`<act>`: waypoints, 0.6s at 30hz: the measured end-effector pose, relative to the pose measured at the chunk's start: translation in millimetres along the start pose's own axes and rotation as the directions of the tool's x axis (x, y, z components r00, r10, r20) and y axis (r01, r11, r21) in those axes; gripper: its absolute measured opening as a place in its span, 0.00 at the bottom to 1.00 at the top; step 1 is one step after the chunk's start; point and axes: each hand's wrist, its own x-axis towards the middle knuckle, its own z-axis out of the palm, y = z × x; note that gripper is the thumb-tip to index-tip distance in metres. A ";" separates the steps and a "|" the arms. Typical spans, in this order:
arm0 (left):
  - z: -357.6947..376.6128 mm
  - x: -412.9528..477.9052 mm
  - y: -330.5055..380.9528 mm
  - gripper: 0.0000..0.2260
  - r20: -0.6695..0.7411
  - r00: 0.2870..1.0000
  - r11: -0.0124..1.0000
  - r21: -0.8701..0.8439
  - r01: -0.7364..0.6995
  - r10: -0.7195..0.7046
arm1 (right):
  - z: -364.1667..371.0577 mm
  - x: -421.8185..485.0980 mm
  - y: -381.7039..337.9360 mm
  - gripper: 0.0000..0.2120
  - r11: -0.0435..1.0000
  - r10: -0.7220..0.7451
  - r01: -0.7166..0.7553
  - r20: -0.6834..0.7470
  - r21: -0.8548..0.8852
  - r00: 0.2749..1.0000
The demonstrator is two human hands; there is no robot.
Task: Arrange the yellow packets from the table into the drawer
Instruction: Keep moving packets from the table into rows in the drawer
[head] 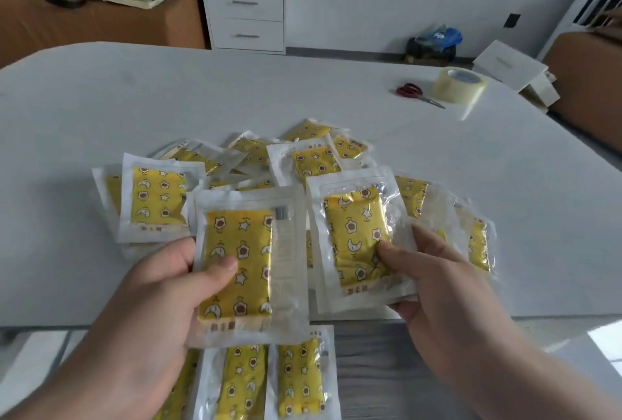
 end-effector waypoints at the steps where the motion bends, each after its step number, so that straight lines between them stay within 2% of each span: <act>1: -1.5 -3.2 -4.0 0.08 0.010 1.000 1.000 -0.006 -0.017 0.017 | -1.9 -3.0 2.2 0.14 1.000 0.002 -0.002 0.003 -0.010 1.000; 6: -8.0 -19.4 -22.1 0.07 0.027 0.999 0.999 0.007 -0.035 0.035 | -12.0 -16.0 12.6 0.11 0.997 -0.003 0.003 -0.005 -0.081 1.000; 7: -9.2 -23.9 -23.8 0.10 0.048 0.998 0.999 0.012 -0.044 0.043 | -14.1 -19.8 14.7 0.11 0.995 0.006 -0.007 -0.011 -0.100 1.000; 10: -16.1 -37.2 -26.2 0.31 0.125 0.991 0.997 0.052 -0.057 0.050 | -20.0 -37.1 17.2 0.11 0.987 0.032 -0.030 0.009 -0.161 0.999; 11: -18.8 -41.5 -26.6 0.32 0.145 0.989 0.998 0.048 -0.032 0.024 | -23.6 -44.1 18.3 0.12 0.980 0.038 -0.035 0.012 -0.194 0.999; 12: -20.5 -44.5 -27.5 0.29 0.183 0.983 0.999 0.038 -0.010 0.003 | -28.8 -50.2 19.7 0.13 0.973 0.051 -0.046 0.018 -0.225 0.999; 14: -24.8 -50.3 -31.5 0.16 0.233 0.971 0.999 0.028 0.046 -0.051 | -42.6 -64.1 25.8 0.13 0.960 0.106 -0.093 0.032 -0.265 0.994; 18: -18.1 -63.6 -46.9 0.20 0.341 0.911 0.967 0.186 0.176 -0.231 | -76.3 -86.4 49.6 0.11 0.892 0.299 -0.286 -0.016 -0.351 0.954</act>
